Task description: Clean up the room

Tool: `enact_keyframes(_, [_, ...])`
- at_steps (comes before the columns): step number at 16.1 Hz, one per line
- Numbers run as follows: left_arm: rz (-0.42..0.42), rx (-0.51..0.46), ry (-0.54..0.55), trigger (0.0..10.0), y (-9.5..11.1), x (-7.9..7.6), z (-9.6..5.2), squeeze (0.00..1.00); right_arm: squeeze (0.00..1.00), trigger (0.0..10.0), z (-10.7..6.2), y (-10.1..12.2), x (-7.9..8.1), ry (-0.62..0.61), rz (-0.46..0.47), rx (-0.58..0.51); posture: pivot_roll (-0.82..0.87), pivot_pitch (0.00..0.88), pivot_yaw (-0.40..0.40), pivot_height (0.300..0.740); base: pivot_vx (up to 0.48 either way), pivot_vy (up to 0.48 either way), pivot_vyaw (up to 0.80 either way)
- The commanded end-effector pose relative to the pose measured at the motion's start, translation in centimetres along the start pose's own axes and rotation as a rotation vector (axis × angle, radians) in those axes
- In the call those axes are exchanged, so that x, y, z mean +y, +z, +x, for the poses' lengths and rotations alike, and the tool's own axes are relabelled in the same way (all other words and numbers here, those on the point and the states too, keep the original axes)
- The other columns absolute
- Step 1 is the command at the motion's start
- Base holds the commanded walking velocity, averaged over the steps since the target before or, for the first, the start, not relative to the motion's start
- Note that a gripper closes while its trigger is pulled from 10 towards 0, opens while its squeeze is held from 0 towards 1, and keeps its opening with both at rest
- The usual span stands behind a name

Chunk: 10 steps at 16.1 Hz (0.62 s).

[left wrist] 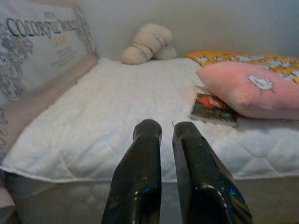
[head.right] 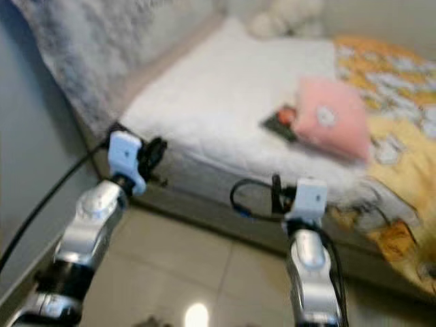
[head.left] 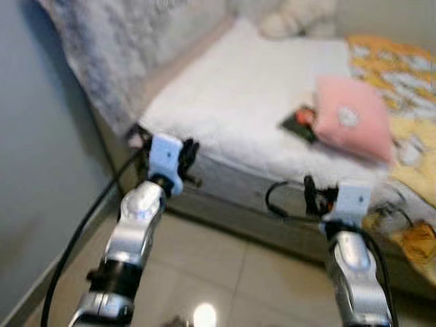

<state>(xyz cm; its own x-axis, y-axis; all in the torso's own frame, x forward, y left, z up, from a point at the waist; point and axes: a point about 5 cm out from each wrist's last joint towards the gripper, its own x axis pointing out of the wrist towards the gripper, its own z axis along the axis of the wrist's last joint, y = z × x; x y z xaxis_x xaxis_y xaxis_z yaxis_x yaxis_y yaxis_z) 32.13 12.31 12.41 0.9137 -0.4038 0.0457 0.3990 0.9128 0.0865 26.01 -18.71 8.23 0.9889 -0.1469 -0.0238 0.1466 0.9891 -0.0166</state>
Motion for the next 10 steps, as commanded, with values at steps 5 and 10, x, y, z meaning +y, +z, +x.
enact_keyframes(5, [0.068,0.116,0.150,10.0,-1.9,1.0,-0.2,1.00,1.00,10.0,0.1,0.8,-0.6,-0.044,0.069,-0.029,0.06,0.000,0.018,0.740,0.000,0.000,-0.08])
enact_keyframes(10, [0.017,0.127,0.180,10.0,-2.2,1.3,-0.3,1.00,1.00,10.0,0.2,-0.1,-1.0,-0.040,0.050,0.005,0.08,0.000,0.006,0.740,0.000,0.000,0.00])
